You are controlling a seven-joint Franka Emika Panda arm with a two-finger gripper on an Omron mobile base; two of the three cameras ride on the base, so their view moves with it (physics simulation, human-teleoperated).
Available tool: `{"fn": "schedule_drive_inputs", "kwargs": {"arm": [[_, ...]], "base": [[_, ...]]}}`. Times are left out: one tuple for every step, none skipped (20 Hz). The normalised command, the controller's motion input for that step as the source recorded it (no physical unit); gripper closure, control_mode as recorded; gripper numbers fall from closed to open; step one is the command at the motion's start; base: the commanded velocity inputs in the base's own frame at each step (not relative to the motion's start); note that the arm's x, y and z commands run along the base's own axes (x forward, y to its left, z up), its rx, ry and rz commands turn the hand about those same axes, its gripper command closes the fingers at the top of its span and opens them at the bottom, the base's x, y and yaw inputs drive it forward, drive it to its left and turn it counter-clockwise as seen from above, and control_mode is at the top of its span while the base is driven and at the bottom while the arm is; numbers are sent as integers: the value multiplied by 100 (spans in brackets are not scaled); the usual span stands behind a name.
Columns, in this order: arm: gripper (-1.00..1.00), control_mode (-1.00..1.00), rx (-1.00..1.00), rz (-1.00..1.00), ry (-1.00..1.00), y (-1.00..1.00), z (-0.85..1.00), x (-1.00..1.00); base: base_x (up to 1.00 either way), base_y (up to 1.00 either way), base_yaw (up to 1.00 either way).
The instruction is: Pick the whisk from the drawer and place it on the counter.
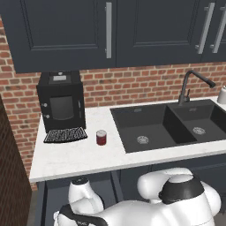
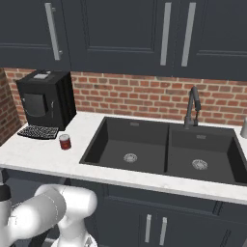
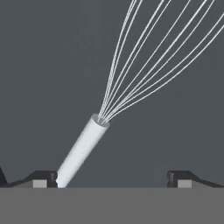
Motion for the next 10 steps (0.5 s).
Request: {"fn": "schedule_drive_inputs", "kwargs": {"arm": [[-100, -100, -3, -16, -5, 14, -21, 10], [-100, -100, 0, -13, -2, 0, -10, 7], [-100, -100, 0, -8, 0, 0, -2, 4], [-100, -100, 0, -4, 0, 0, 0, 4], [-100, -100, 0, -1, 0, -3, 0, 4], [-100, -100, 0, 0, 0, -3, 0, 6], [-100, -100, 0, 0, 0, -4, 0, 5], [-100, -100, 0, 0, 2, -11, 0, 1], [-100, -100, 0, 0, 2, -15, 0, 0], [-100, -100, 0, 0, 2, -13, 0, 0]], "base": [[0, 0, 0], [0, 0, 0], [0, 0, 0], [0, 0, 0], [0, 0, 0], [0, 0, 0], [0, 0, 0], [0, 0, 0], [0, 0, 0], [0, 0, 0]]}}
